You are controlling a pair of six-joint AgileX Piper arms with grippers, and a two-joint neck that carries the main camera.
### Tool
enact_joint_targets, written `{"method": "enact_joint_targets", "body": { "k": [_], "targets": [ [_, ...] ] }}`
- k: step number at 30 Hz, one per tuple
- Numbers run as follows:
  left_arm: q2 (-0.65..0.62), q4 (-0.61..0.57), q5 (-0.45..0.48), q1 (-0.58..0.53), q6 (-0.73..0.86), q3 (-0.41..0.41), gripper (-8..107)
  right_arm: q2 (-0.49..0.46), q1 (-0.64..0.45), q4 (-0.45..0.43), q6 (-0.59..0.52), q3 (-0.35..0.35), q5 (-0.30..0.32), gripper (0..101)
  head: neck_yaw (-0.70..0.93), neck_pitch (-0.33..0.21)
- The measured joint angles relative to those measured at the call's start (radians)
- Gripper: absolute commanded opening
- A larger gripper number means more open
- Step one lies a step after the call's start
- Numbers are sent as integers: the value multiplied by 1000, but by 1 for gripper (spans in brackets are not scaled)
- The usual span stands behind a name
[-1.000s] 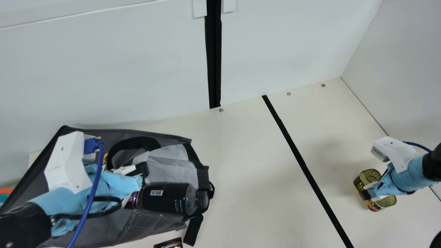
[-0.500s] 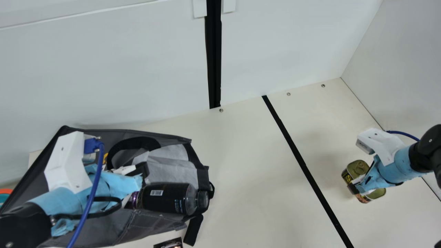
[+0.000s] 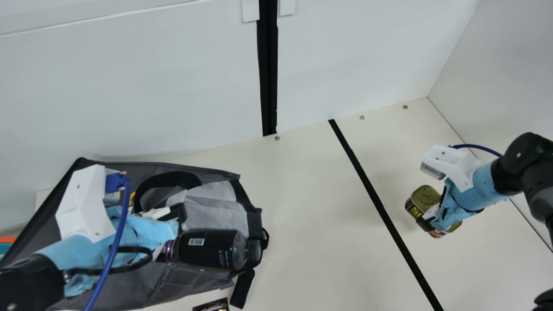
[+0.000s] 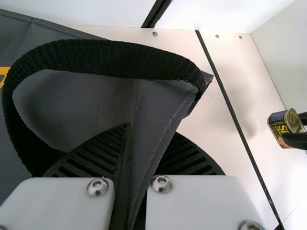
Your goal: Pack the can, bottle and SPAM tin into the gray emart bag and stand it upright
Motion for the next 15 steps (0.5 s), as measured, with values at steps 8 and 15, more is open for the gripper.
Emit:
{"method": "enact_joint_targets", "body": {
  "k": [8,15],
  "targets": [
    [0,0,0,0,0,0,-8,18,68,21,-62,-37,27,0,0,0],
    [0,0,0,0,0,0,-8,26,135,37,-98,-42,34,0,2,0]
  ]
}}
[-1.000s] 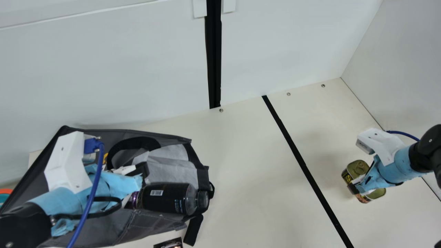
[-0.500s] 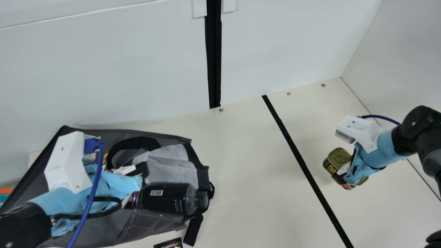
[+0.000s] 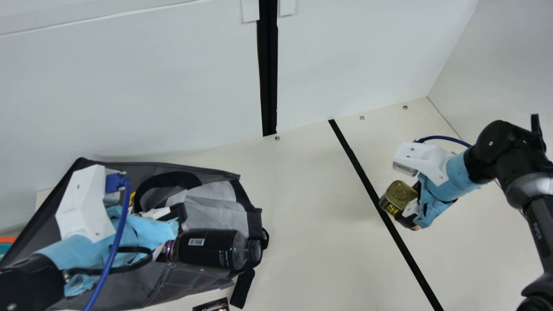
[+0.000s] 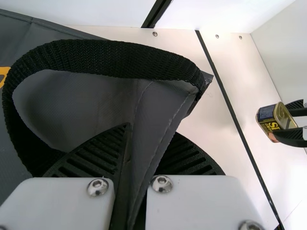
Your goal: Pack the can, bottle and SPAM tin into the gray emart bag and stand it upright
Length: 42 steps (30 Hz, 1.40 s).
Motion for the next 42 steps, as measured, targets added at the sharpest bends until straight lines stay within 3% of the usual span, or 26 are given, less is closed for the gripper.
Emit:
{"method": "enact_joint_targets", "body": {
  "k": [23,42],
  "targets": [
    [0,0,0,0,0,0,-8,-17,219,36,-110,28,-1,0,-2,0],
    [0,0,0,0,0,0,-8,-77,380,85,-188,105,-1,0,-2,0]
  ]
}}
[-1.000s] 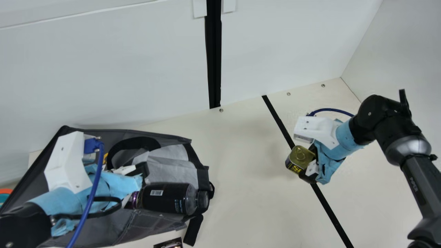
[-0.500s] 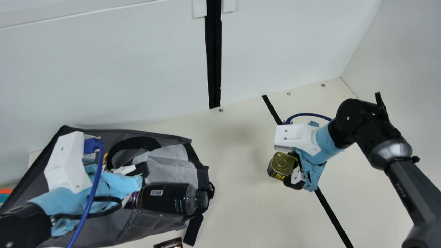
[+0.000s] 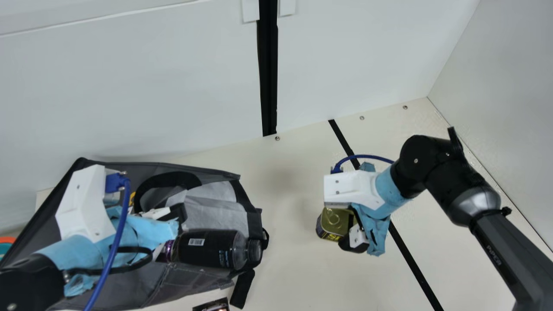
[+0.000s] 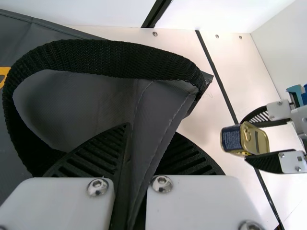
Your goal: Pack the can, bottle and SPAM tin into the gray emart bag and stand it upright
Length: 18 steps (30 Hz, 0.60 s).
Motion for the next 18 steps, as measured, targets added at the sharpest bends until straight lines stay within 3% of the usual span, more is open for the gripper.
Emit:
{"method": "enact_joint_targets", "body": {
  "k": [9,18],
  "targets": [
    [0,0,0,0,0,0,-8,-39,94,56,-34,54,0,0,0,0],
    [0,0,0,0,0,0,-8,-54,149,167,-97,89,-1,0,0,0]
  ]
}}
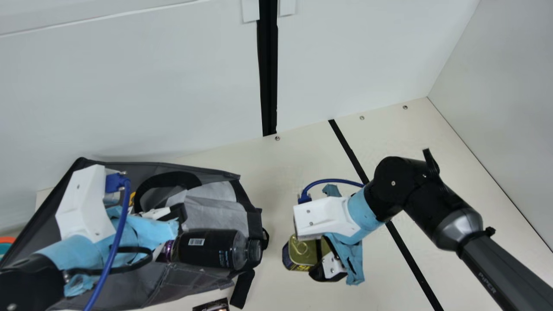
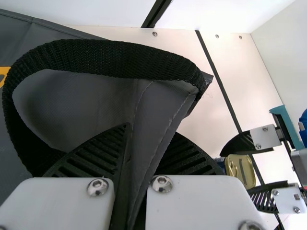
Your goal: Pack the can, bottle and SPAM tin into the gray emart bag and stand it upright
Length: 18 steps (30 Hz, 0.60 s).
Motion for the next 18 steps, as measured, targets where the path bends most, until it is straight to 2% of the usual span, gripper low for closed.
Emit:
{"method": "enact_joint_targets", "body": {
  "k": [18],
  "targets": [
    [0,0,0,0,0,0,-8,-6,55,302,-96,-2,2,0,0,0]
  ]
}}
